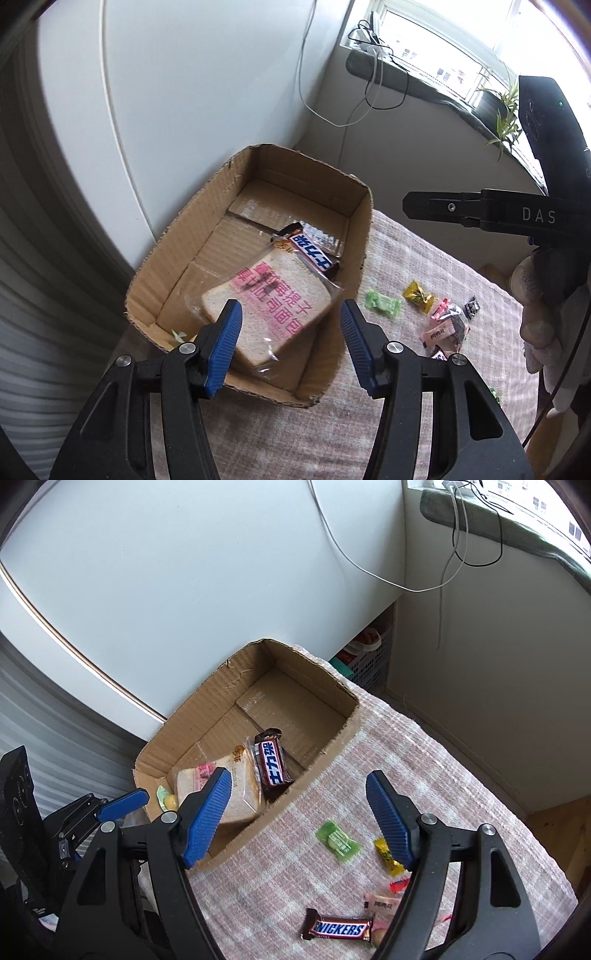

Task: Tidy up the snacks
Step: 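Move both grippers back over the snacks on the tablecloth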

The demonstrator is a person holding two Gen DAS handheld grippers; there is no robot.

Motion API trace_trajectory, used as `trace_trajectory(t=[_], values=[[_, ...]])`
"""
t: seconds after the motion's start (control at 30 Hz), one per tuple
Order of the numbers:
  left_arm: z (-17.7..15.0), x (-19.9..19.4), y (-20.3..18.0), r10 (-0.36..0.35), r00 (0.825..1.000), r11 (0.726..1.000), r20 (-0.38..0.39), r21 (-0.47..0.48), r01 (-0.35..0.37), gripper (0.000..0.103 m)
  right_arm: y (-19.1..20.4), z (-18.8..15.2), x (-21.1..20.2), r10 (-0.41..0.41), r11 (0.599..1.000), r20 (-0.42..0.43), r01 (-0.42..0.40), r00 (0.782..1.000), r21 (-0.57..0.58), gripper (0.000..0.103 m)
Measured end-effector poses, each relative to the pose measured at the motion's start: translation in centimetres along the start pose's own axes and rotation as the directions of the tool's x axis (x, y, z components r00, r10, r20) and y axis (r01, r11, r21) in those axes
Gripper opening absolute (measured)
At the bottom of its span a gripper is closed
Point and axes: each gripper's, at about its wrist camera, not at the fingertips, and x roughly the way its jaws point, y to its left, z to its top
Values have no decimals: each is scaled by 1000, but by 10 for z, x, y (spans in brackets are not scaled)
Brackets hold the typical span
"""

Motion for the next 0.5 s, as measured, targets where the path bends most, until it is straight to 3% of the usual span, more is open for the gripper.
trace_trajectory(t=[0.27, 0.5], values=[[-3, 4, -39, -72, 997, 994, -29, 83, 74, 54, -53, -52, -51, -61, 992, 18, 58, 998, 109, 78], [-14, 16, -80, -127, 988, 973, -87, 183, 141, 54, -105, -124, -84, -155, 957, -35, 159, 987, 243, 78]])
